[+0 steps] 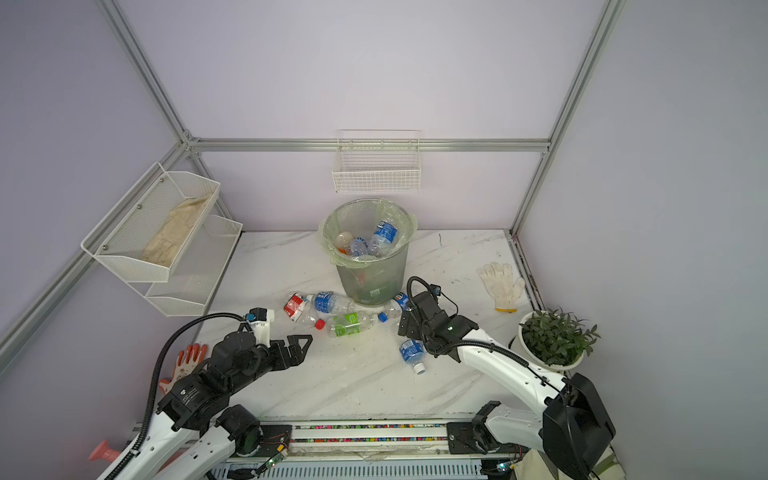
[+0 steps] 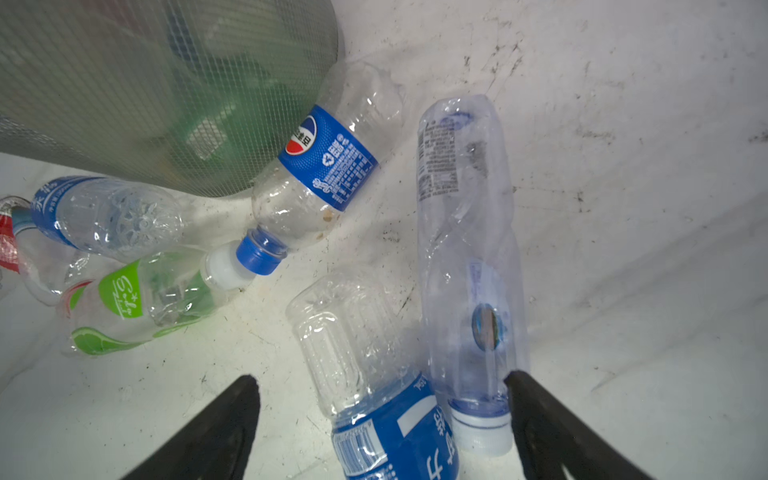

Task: Throw the plastic bottles in the bin
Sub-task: 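Move the right gripper back down to the clear blue-capped bottle, then lower and close the right gripper on the clear blue-capped bottle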

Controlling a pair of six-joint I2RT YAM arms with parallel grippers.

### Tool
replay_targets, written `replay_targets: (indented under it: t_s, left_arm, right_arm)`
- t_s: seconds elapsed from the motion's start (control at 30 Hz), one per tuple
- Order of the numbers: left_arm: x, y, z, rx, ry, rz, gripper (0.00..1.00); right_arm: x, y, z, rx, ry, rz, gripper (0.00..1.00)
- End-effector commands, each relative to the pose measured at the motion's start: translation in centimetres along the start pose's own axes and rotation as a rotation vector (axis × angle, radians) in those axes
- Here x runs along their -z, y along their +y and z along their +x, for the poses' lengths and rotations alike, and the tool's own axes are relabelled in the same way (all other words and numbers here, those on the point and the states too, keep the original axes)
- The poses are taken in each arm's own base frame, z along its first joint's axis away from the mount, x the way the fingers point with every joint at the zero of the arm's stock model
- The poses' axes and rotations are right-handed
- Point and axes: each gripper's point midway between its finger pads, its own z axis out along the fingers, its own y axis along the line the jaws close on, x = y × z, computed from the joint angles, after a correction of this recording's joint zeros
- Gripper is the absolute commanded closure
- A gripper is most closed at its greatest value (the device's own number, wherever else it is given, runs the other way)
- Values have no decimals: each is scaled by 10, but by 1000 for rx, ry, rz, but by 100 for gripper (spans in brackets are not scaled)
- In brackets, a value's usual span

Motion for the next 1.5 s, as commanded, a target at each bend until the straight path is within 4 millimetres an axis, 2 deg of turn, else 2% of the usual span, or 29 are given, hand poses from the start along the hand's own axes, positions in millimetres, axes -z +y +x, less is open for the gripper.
replay_targets:
  t_s: [0.0, 0.4, 0.47, 0.67, 0.8, 0.93, 1.1, 1.3, 1.47]
  left_arm:
    - [3, -13, -13, 18, -43, 51, 0]
    - [2, -16, -14, 16, -38, 61, 0]
    - [2, -16, -14, 15, -39, 62, 0]
    - [2, -14, -14, 13, -41, 54, 0]
    - [1, -14, -12, 13, -38, 55, 0]
    - [2, -13, -11, 14, -41, 55, 0]
    - [3, -10, -9, 19, -43, 54, 0]
    - [7, -9, -9, 18, -44, 52, 0]
    - [8, -9, -9, 20, -47, 55, 0]
  right_arm:
    - [-6, 11, 10, -6, 21, -49, 10]
    - [-35, 20, 43, 71, 91, -2, 13]
    - [-45, 20, 55, 85, 120, 15, 13]
    - [-55, 27, 78, 106, 145, 26, 15]
    - [-61, 28, 91, 121, 168, 35, 29]
    - [-64, 34, 102, 130, 179, 17, 34]
    - [-64, 39, 110, 135, 189, 4, 55]
    - [-54, 51, 107, 142, 176, -30, 81]
    - [-34, 72, 96, 136, 142, -122, 99]
